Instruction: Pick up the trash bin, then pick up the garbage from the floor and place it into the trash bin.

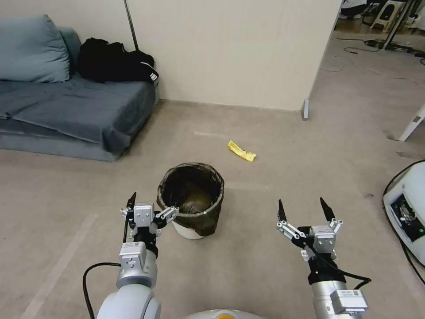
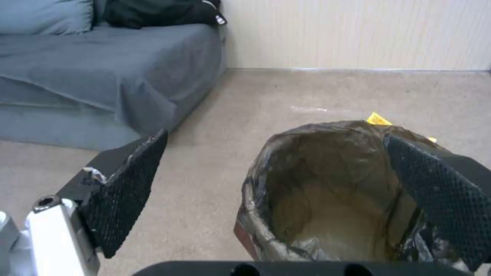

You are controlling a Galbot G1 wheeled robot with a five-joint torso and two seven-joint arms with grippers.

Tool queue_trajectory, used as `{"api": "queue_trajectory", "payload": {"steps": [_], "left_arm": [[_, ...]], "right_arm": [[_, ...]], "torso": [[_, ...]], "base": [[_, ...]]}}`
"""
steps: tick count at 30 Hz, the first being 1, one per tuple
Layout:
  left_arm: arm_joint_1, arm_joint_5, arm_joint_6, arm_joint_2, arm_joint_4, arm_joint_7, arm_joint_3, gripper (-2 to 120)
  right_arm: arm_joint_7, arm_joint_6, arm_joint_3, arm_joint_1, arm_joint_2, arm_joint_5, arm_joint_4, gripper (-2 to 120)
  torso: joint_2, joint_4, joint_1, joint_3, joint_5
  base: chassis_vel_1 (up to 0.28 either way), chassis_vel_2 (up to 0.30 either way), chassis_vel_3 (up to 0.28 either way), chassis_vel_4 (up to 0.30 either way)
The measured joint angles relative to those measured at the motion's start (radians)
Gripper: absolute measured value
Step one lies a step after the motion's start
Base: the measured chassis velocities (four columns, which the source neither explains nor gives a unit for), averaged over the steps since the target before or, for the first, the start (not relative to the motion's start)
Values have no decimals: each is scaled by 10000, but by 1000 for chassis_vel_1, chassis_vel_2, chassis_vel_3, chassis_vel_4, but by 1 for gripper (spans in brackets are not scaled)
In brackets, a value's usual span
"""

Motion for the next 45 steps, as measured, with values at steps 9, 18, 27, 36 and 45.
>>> {"api": "queue_trajectory", "payload": {"steps": [9,18,27,36,45], "left_arm": [[-62,-38,-4,-5,56,-8,29,100],[-1099,-1285,684,87,394,6,-186,100],[-2905,-3921,1572,807,1721,-546,-616,100],[-4680,-4551,2051,963,3788,-1289,-497,100],[-5745,-4755,2277,852,5726,-1875,-318,100]], "right_arm": [[-149,333,-27,36,0,-52,-137,100],[-183,430,-36,62,0,-158,-199,100],[-182,496,-52,142,0,-465,-334,100],[-333,537,-26,438,-2,-842,-685,100],[-307,559,18,427,0,-853,-899,100]], "torso": [[0,0,0,-1,2],[0,0,-1,-1,2],[0,0,0,0,1],[0,1,-1,0,3],[0,0,-1,0,3]], "base": [[0,0,0,0],[0,0,0,0],[0,0,0,0],[0,0,0,0],[0,0,0,0]]}}
